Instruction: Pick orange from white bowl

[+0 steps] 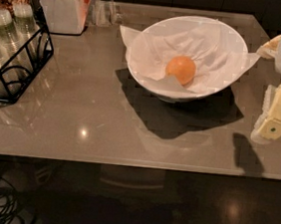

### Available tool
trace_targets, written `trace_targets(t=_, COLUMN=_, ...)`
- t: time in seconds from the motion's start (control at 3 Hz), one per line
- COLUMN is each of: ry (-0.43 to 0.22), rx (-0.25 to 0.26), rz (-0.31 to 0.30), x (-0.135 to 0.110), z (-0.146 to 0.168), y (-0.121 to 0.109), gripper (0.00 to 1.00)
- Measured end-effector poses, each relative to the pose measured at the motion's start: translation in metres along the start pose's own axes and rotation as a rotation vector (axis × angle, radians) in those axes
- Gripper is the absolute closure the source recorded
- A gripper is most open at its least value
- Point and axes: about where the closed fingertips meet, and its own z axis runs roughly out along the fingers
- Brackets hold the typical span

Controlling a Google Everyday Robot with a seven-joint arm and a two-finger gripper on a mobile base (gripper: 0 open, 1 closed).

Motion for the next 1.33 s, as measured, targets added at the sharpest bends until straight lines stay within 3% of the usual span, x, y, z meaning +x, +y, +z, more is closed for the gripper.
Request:
trace_targets(t=0.67, ry=-0.022, rx=0.016, rz=-0.004, x=-0.005, z=-0.003, y=-0.010, gripper=0.00)
trace_targets(t=1.0, ry=-0.080, rx=0.049, rz=-0.036, x=-0.021, z=-0.006, y=-0.035, gripper=0.00)
trace_targets(t=1.33, ry=-0.170, rx=0.037, rz=-0.071, x=-0.047, z=0.000, y=-0.067, gripper=0.00)
